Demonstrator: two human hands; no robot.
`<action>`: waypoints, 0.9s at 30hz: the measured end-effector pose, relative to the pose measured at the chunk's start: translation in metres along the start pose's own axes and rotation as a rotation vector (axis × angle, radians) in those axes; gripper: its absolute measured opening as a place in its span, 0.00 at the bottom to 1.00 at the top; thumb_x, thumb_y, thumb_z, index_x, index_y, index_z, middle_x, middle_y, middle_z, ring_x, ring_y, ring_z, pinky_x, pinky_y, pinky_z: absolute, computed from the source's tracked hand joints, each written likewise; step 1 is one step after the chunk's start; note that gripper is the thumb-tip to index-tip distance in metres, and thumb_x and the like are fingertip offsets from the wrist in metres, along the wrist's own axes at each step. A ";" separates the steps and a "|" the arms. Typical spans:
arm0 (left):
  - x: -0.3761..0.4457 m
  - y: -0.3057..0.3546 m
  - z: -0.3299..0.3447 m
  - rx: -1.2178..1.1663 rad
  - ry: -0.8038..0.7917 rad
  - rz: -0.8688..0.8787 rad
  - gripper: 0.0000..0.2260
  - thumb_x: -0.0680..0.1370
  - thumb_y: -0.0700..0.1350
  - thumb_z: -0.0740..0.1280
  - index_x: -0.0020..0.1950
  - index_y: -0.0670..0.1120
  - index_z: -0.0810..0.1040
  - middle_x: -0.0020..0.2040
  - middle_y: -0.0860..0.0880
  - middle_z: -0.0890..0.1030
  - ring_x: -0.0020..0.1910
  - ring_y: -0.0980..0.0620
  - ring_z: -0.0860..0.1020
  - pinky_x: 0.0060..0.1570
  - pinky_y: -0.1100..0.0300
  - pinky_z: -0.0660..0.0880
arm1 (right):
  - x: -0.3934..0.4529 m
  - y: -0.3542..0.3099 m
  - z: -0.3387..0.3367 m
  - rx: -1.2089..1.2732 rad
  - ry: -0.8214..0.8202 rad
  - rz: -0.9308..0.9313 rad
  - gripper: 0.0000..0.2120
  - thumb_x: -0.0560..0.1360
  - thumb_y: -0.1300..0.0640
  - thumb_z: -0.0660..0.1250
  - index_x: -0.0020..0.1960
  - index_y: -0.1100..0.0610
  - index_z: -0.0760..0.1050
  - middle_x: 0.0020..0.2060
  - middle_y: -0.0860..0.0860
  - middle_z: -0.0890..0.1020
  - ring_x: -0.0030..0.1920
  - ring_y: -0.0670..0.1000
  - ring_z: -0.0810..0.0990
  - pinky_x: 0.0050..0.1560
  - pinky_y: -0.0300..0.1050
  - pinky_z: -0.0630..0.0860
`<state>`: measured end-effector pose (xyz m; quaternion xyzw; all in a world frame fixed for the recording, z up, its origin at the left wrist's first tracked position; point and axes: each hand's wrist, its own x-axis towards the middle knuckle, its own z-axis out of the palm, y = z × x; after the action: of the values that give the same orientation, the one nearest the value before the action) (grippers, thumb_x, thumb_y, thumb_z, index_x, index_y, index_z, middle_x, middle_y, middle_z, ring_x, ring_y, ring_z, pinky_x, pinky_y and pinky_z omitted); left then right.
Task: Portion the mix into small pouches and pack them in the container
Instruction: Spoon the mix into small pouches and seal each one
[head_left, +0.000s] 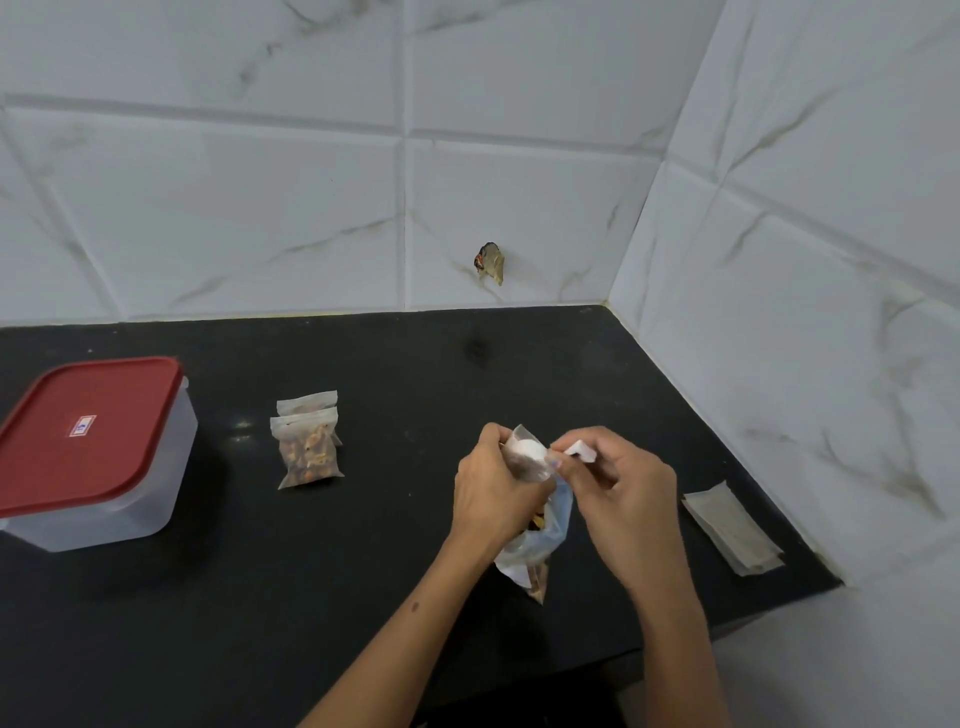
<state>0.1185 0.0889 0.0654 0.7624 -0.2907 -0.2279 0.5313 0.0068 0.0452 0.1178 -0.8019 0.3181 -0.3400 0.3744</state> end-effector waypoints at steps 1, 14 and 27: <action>0.000 0.000 0.000 -0.033 -0.004 0.010 0.15 0.69 0.47 0.74 0.49 0.49 0.72 0.43 0.52 0.81 0.40 0.56 0.80 0.33 0.65 0.76 | 0.000 -0.001 -0.002 -0.026 -0.022 -0.054 0.10 0.74 0.65 0.70 0.45 0.49 0.79 0.40 0.44 0.83 0.43 0.41 0.82 0.42 0.34 0.79; 0.002 0.000 -0.012 -0.089 0.022 0.074 0.14 0.68 0.40 0.73 0.49 0.48 0.72 0.44 0.52 0.78 0.40 0.58 0.77 0.33 0.72 0.72 | 0.007 -0.013 0.000 0.344 0.251 0.076 0.07 0.73 0.62 0.71 0.44 0.51 0.81 0.39 0.46 0.85 0.42 0.48 0.85 0.43 0.43 0.82; 0.004 -0.033 -0.039 -0.123 0.116 -0.106 0.13 0.70 0.46 0.73 0.49 0.49 0.72 0.45 0.53 0.77 0.42 0.58 0.77 0.32 0.70 0.69 | 0.007 0.057 0.049 -0.007 0.205 0.431 0.03 0.75 0.59 0.69 0.45 0.52 0.78 0.37 0.46 0.81 0.40 0.45 0.82 0.41 0.40 0.80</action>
<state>0.1535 0.1209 0.0473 0.7546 -0.2043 -0.2285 0.5802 0.0347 0.0296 0.0492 -0.6781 0.5195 -0.3306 0.4014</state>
